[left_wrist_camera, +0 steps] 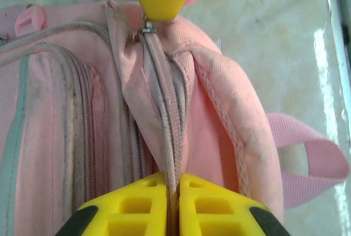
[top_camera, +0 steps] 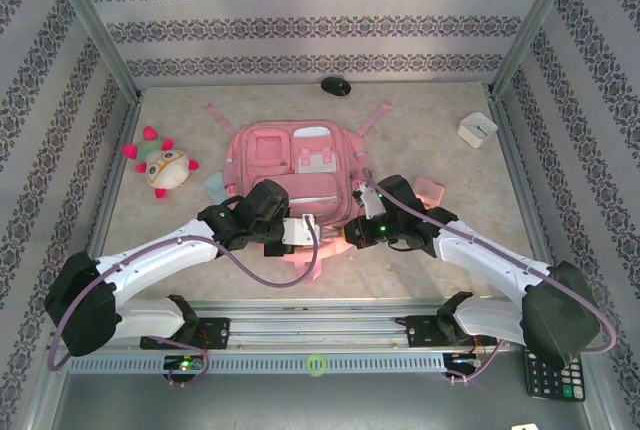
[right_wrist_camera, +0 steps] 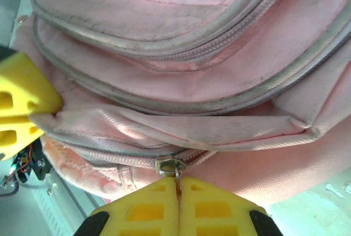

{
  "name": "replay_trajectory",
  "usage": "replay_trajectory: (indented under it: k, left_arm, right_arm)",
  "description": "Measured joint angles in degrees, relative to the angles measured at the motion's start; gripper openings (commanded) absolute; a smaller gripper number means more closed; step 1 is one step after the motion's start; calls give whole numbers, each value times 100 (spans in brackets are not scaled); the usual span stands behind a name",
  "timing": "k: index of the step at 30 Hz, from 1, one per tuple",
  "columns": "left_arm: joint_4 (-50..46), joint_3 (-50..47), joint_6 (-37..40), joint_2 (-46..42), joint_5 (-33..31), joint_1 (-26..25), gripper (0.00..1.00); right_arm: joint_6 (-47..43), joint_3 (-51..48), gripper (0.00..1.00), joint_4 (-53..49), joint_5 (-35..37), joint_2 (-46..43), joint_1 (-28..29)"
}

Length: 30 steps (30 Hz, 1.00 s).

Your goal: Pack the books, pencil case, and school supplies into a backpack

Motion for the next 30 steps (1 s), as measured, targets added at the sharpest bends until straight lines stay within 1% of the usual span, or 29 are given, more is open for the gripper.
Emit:
replay_trajectory:
  k: [2, 5, 6, 7, 10, 13, 15, 17, 18, 19, 21, 23, 25, 27, 28, 30]
  left_arm:
    - [-308, 2, 94, -44, -173, 33, 42]
    - [-577, 57, 7, -59, -295, 70, 73]
    - [-575, 81, -107, -68, -326, 68, 80]
    - [-560, 122, -280, -76, -361, 61, 85]
    - [-267, 223, -901, -98, -595, -55, 89]
    - [111, 271, -1405, -42, -807, -339, 92]
    - [339, 271, -1661, 103, -898, -498, 95]
    - [538, 278, -1888, 350, -999, -608, 96]
    - [638, 286, -1993, 527, -1067, -654, 94]
    - [726, 295, -2081, 732, -1150, -693, 86]
    - [831, 319, -2184, 1082, -1279, -737, 68]
    - [918, 343, -2264, 1355, -1368, -758, 53]
    - [960, 352, -2245, 1403, -1401, -776, 34]
    - [988, 350, -2120, 1342, -1362, -780, 21]
    - [1027, 319, -2017, 1257, -1300, -791, 15]
    - [1110, 168, -1805, 981, -1141, -811, 12]
  right_arm:
    - [11, 0, 0, -9, 26, 17, 144]
    - [94, 0, 0, 13, 79, 31, 393]
    - [136, 0, 0, 44, 101, 31, 472]
    - [175, -7, 0, 81, 133, 31, 533]
    - [267, -57, 0, 192, 166, 28, 603]
    - [310, -96, 0, 229, 170, 28, 603]
    - [328, -107, 0, 249, 179, 28, 603]
    - [330, -109, 0, 256, 179, 28, 603]
    - [332, -109, 0, 258, 179, 28, 603]
    - [332, -109, 0, 258, 181, 28, 603]
    - [332, -109, 0, 260, 181, 28, 603]
    - [348, -120, 0, 240, 247, 28, 601]
    - [350, -164, 0, 247, 269, 24, 522]
    - [350, -181, 0, 293, 260, -26, 376]
    - [348, -197, 0, 330, 221, -70, 258]
    - [330, -201, 0, 345, 118, -136, -7]
